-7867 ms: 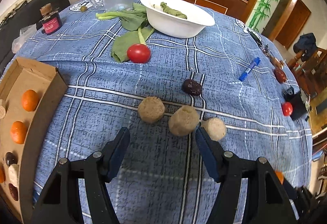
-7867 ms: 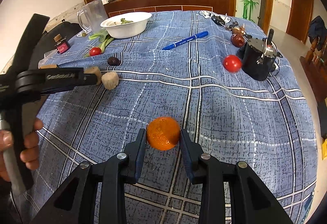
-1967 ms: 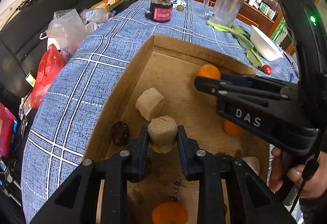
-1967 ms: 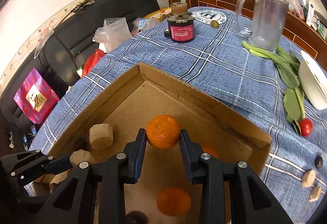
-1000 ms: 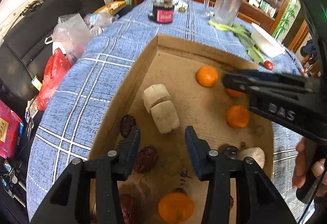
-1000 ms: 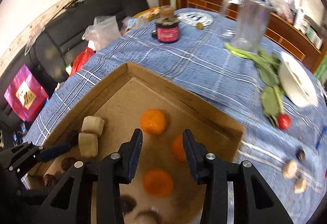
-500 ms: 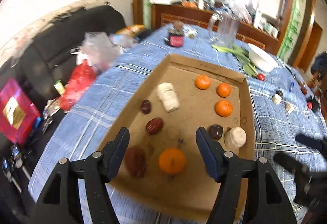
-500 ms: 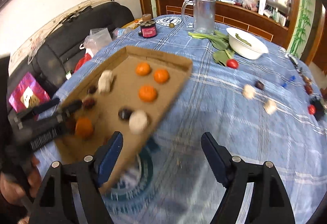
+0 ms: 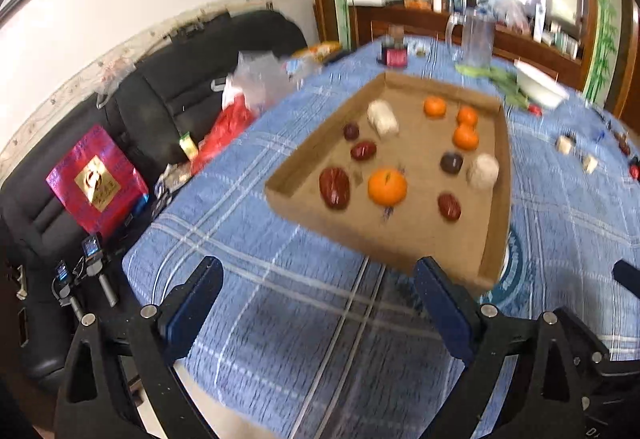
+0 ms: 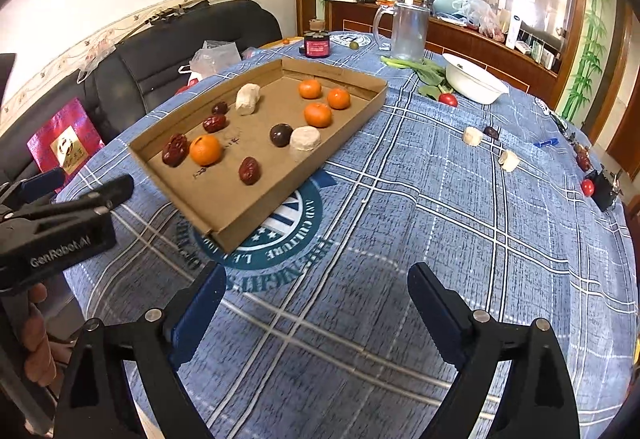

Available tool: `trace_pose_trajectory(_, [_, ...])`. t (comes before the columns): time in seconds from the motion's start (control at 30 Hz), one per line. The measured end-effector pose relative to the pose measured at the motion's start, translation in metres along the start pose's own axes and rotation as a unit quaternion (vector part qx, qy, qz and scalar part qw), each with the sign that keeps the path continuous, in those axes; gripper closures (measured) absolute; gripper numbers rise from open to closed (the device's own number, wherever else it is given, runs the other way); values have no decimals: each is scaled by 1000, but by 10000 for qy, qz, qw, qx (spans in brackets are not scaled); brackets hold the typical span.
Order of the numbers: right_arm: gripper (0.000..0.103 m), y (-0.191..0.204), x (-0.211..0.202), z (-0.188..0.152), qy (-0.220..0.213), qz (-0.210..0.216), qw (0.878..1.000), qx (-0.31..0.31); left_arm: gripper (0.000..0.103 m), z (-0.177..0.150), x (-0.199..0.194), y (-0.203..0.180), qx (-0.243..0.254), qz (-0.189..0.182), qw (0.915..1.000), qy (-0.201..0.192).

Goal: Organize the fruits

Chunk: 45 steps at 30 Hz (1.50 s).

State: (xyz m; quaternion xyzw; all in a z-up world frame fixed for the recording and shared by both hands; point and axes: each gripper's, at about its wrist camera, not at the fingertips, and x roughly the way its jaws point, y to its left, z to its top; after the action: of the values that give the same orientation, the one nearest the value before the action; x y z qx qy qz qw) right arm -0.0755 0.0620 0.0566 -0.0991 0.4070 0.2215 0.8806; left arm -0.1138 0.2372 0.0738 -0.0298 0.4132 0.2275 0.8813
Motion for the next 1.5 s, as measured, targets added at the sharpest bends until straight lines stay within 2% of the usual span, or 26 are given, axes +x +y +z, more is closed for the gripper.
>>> trace_pose_trajectory(0.03, [8, 2, -1, -1, -23, -28, 10000, -12, 7, 0, 3, -1, 87, -6, 9998, 168])
trace_pose_trajectory(0.07, [8, 4, -4, -1, -72, -106, 9999, -18, 7, -2, 4, 0, 130, 17, 9998, 178])
trace_pose_trajectory(0.2, [8, 11, -12, -1, -214, -326, 9990, 214, 7, -13, 0, 3, 202, 315, 9988, -330])
trace_pose_trajectory(0.23, [8, 12, -13, -1, -256, -354, 9987, 250, 7, -15, -2, 4, 272, 221, 9984, -453])
trace_pose_trajectory(0.37, [8, 21, -22, -2, -431, -592, 9965, 414, 7, -15, 4, 14, 252, -632, 9972, -297])
trace_pose_trajectory(0.47, [8, 27, -26, -7, -481, -763, 9950, 430, 7, -16, 7, 28, 123, -998, 9942, -375])
trace_pose_trajectory(0.63, [8, 33, -27, -14, -402, -943, 9937, 461, 7, -18, -7, 37, 184, -620, 9924, -1051])
trace_pose_trajectory(0.9, [8, 37, -32, -17, -355, -1004, 9929, 536, 7, -22, -15, 37, 300, -695, 9917, -1041])
trace_pose_trajectory(1.5, [8, 37, -40, -24, -258, -1106, 9922, 508, 7, -25, -21, 32, 232, -1215, 9893, -774])
